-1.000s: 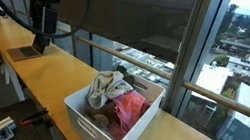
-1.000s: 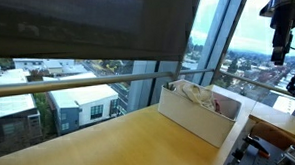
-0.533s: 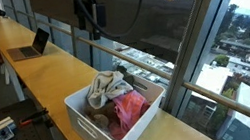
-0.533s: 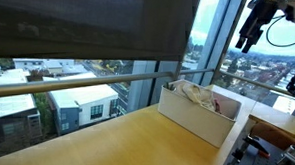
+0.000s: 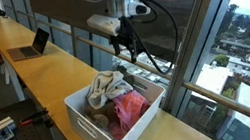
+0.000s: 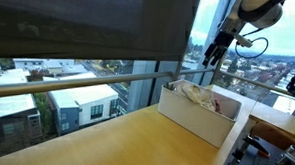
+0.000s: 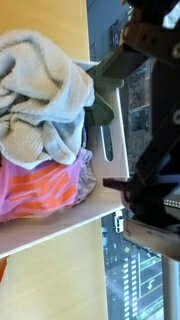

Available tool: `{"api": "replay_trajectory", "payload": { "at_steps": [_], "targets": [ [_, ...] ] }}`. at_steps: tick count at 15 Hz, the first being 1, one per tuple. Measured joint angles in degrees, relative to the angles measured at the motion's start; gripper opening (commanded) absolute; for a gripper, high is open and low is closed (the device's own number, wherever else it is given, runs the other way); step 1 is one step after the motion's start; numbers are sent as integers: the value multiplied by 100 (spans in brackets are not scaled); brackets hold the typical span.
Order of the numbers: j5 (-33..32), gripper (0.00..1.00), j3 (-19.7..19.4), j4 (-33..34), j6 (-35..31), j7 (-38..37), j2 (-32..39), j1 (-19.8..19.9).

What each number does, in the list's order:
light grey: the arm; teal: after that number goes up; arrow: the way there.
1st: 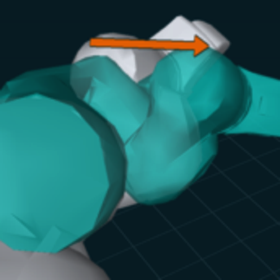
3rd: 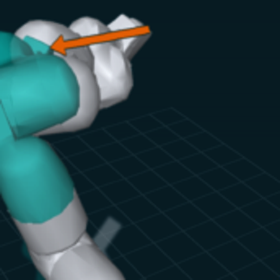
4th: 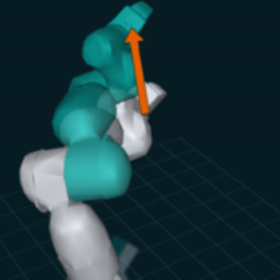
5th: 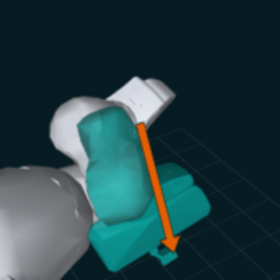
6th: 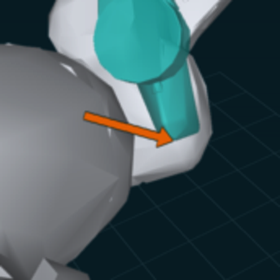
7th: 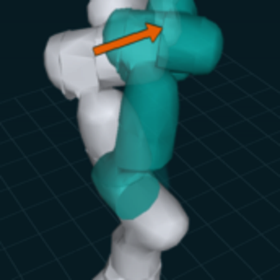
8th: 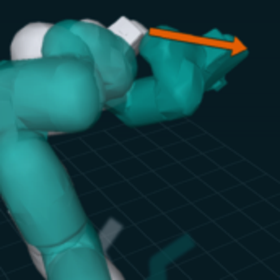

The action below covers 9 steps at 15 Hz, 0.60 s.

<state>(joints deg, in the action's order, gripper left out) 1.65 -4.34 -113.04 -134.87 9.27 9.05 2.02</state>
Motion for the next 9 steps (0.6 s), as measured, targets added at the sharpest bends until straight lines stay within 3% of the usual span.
{"api": "replay_trajectory", "payload": {
  "at_steps": [4,9],
  "targets": [
    [-481,100,-14,282,-319,-82,923,67],
    [-561,100,-29,647,-332,-105,1798,160]
  ]
}}
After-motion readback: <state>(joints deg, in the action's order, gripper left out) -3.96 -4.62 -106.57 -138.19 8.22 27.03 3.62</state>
